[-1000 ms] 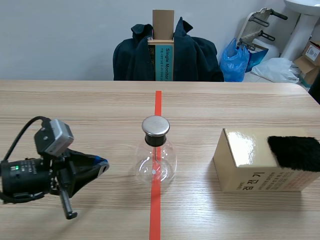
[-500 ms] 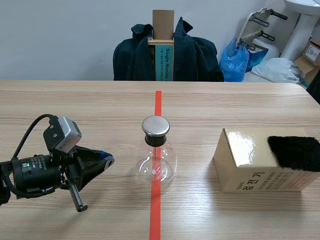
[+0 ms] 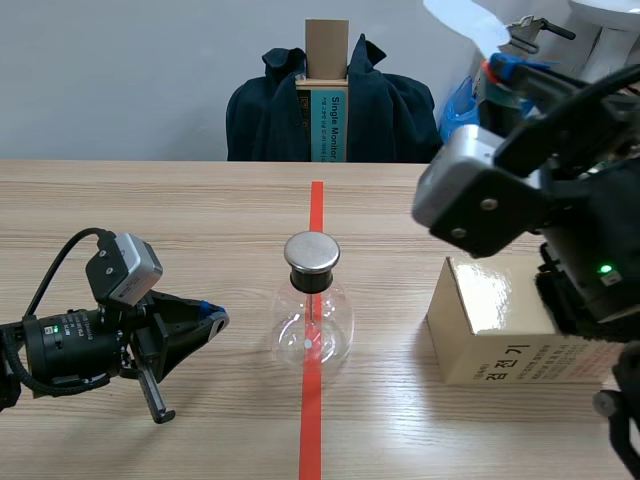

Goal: Do the electroscope experiment.
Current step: 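Bring the plate to the electroscope and point at the metal foil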

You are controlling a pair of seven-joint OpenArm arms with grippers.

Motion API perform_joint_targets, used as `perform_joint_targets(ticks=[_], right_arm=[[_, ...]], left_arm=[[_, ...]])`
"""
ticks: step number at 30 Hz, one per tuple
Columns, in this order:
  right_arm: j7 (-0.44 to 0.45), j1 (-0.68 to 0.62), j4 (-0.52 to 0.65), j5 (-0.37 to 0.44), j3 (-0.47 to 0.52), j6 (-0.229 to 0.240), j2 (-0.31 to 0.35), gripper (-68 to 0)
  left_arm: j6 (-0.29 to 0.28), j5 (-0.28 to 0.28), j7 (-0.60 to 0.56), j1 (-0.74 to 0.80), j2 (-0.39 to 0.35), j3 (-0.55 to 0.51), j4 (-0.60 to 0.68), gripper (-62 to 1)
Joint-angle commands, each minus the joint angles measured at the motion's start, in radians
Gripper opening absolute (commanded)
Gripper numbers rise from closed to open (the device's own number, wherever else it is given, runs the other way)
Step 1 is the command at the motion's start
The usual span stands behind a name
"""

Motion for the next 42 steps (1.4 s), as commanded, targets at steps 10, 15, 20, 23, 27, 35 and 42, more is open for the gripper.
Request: perform_joint_targets(ticks=[10,15,20,23,27,35,42], right_arm=[[-0.093,0.000,-0.079,-0.153,-0.146,-0.011,0.016,-66.7],[-0.098,0.000,-0.147,-0.193,-0.155,-0.011,0.016,-66.7],[-0.104,0.000,-0.210,-0.218,-0.155,-0.011,0.016,-66.7],[-0.107,0.000,-0.236,-0.226,-0.155,-0.011,0.016,-66.7],[-0.115,0.000,-0.256,-0.243,-0.155,-0.011,0.017,-66.7],[-0.121,0.000,-0.290,-0.264,-0.154,-0.012,0.027,-66.7],[-0.079,-0.003,-0.294,-0.270,-0.153,-0.021,0.031,-66.7]], left_arm=[[-0.002,-0.010,-0.018,0.002,-0.005,-0.010,0.022,-59.2],[-0.002,-0.010,-0.018,0.002,-0.005,-0.010,0.022,-59.2],[-0.002,-0.009,-0.018,0.002,-0.005,-0.010,0.022,-59.2],[-0.002,-0.009,-0.018,0.002,-0.005,-0.010,0.022,-59.2],[-0.002,-0.006,-0.018,0.002,-0.005,-0.010,0.022,-57.8],[-0.002,-0.006,-0.018,0.002,-0.005,-0.010,0.022,-57.8],[-0.002,-0.006,-0.018,0.002,-0.005,-0.010,0.022,-57.8]])
